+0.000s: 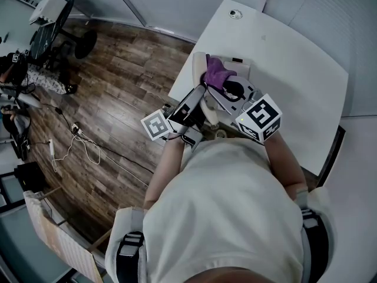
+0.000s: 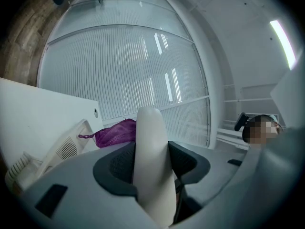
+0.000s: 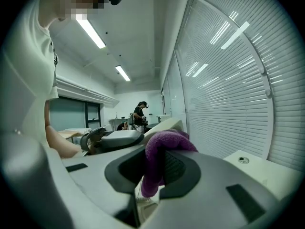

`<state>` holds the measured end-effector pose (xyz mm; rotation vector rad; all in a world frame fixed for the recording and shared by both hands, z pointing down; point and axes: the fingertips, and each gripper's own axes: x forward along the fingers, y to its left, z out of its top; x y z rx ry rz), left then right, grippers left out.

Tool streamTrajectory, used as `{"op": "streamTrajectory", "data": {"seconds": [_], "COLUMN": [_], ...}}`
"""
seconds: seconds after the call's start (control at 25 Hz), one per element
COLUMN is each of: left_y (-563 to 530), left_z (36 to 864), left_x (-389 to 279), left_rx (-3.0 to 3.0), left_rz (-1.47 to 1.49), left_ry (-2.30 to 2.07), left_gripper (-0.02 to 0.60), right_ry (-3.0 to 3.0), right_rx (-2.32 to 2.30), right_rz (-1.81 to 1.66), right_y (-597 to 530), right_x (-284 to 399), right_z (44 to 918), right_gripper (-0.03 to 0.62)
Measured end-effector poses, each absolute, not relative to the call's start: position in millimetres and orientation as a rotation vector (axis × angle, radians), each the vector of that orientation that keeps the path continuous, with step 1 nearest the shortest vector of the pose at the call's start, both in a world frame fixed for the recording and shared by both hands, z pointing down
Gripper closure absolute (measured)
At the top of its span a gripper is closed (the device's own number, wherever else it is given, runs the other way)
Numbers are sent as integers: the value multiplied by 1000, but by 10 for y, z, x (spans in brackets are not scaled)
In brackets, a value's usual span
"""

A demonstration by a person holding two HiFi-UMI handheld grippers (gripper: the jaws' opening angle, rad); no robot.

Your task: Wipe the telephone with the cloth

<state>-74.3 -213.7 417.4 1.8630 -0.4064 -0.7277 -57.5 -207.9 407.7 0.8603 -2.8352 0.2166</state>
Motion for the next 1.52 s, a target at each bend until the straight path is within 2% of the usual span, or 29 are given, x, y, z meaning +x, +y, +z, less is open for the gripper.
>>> {"op": "streamTrajectory", "data": {"seconds": [0.56, 1.52], "left_y": [-2142, -2275], "left_z": [4166, 4207], "left_x": [-727, -842], "left_rx": [1874, 1904], "left_rz": [-710, -705], "left_ry": [-405, -518], "left_gripper": [357, 357], "right_ry": [-2836, -2814], "right_rx": [662, 615], "right_rz": [246, 210], "right_y": [-1893, -1782], "right_x": [-679, -631], "right_z": [4167, 4164], "right_gripper": [525, 525]}}
